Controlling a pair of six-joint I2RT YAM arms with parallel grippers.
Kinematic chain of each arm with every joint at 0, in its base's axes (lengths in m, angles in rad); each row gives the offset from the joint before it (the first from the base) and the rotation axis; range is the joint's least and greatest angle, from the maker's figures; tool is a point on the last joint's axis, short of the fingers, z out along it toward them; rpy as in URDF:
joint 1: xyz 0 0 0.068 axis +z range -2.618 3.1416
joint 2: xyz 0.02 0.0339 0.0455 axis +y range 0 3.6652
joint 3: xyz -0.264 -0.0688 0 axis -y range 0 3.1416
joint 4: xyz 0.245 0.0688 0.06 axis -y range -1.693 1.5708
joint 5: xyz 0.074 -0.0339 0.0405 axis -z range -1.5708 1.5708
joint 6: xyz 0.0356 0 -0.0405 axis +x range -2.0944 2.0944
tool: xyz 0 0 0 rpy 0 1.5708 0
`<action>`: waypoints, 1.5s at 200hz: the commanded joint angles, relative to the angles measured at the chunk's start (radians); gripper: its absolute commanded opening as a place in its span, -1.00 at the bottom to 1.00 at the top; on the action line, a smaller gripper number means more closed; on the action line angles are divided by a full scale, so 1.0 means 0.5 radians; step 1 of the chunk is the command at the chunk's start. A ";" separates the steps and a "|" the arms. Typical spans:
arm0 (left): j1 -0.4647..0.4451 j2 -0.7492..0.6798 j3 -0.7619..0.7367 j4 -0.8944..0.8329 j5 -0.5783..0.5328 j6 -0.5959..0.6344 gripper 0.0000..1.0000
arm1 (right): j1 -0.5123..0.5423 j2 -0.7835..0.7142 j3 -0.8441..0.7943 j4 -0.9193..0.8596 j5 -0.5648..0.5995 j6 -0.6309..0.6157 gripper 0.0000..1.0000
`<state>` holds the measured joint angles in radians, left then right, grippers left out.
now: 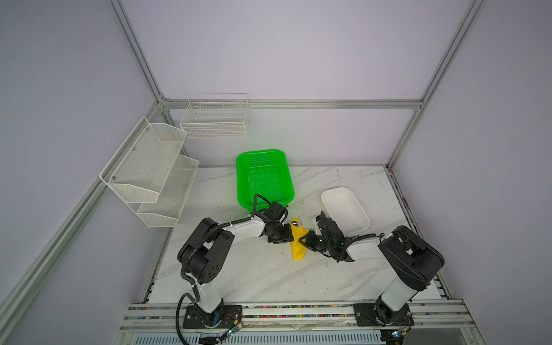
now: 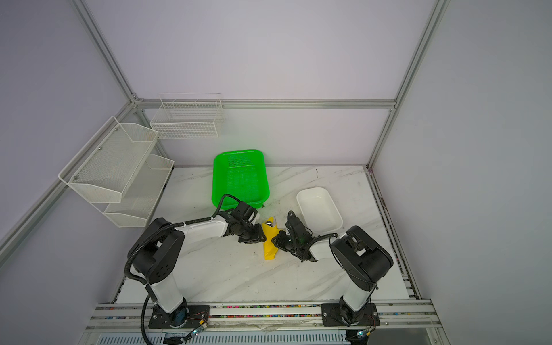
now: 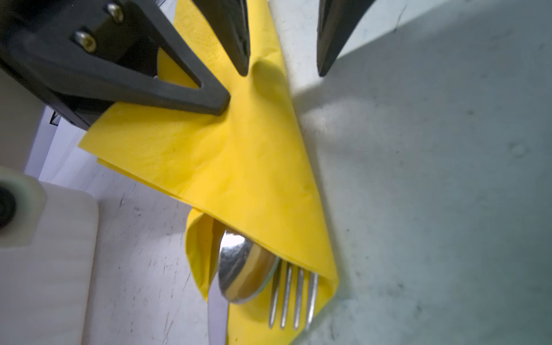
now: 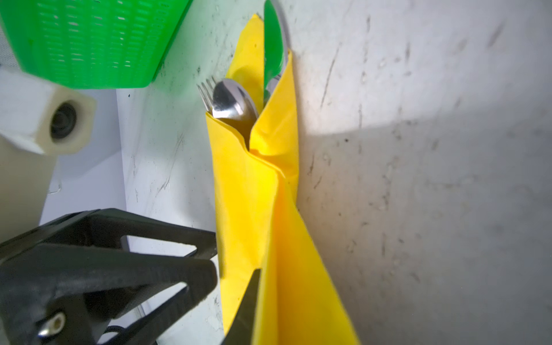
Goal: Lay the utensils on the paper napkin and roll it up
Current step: 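Hold the napkin cone with both grippers, pressing the wrapped flap closed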
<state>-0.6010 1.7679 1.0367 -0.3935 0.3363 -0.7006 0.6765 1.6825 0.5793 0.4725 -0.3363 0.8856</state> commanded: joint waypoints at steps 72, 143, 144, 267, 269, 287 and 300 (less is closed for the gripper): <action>0.036 -0.031 -0.082 0.130 0.215 -0.038 -0.26 | -0.012 -0.004 -0.092 -0.037 -0.004 0.048 -0.70; 0.022 0.033 -0.091 0.175 0.269 -0.029 -0.37 | -0.012 0.028 -0.083 0.036 -0.084 0.045 -0.69; 0.023 0.034 -0.090 0.176 0.269 -0.027 -0.37 | -0.012 0.029 -0.082 0.036 -0.085 0.045 -0.69; -0.001 0.179 -0.076 0.166 0.241 -0.002 -0.69 | -0.012 0.020 -0.078 -0.020 -0.074 0.019 -0.65; -0.001 0.182 -0.075 0.165 0.242 -0.001 -0.70 | -0.012 0.025 -0.076 -0.020 -0.078 0.016 -0.65; -0.001 0.208 -0.059 0.164 0.242 0.003 -0.72 | -0.012 0.040 -0.050 -0.042 -0.082 0.011 -0.64; -0.001 0.211 -0.058 0.165 0.245 0.005 -0.73 | -0.012 0.033 -0.045 -0.051 -0.079 0.011 -0.61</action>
<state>-0.5968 1.8381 1.0168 -0.2878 0.4797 -0.7136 0.6724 1.6829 0.5587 0.5121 -0.3683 0.9031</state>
